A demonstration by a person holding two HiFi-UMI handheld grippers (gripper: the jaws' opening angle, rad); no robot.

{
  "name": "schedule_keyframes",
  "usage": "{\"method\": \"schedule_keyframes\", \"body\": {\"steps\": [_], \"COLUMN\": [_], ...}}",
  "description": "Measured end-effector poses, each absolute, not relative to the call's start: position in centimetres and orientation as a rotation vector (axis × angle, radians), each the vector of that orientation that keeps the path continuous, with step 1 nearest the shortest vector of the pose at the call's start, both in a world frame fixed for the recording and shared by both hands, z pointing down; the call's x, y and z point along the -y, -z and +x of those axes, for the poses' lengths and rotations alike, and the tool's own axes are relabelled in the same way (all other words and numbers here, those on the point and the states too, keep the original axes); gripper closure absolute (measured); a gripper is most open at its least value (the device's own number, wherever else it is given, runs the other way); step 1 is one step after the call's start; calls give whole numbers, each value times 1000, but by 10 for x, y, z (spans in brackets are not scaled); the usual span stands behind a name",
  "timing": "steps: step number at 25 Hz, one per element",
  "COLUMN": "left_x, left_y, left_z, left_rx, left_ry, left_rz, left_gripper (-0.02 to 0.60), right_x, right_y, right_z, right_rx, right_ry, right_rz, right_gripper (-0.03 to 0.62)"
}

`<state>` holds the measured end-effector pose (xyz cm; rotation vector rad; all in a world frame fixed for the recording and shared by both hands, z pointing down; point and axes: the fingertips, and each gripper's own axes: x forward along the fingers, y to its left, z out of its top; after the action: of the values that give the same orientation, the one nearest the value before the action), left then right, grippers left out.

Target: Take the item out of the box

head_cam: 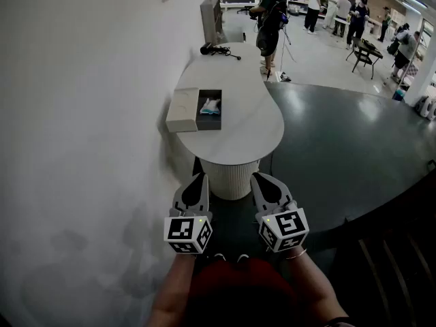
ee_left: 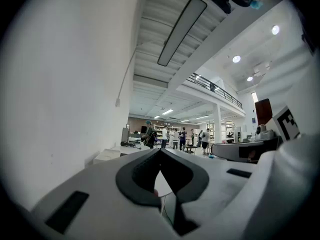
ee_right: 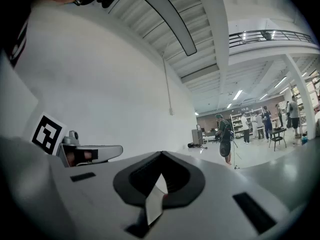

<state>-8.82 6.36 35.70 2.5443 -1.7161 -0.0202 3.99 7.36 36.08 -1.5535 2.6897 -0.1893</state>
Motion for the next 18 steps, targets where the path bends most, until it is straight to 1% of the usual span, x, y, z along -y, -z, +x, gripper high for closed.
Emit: {"method": "schedule_keyframes", "body": {"steps": [18], "left_x": [-62], "left_y": [-358], "left_z": [-81], "left_rx": [1706], "left_ry": [21], "left_rz": [2555], "left_gripper": [560], "right_x": [-73], "right_y": [-361], "right_z": [48], "right_rx": [-2670], "right_ry": [172], "right_rz": [-1580], "right_gripper": [580]}}
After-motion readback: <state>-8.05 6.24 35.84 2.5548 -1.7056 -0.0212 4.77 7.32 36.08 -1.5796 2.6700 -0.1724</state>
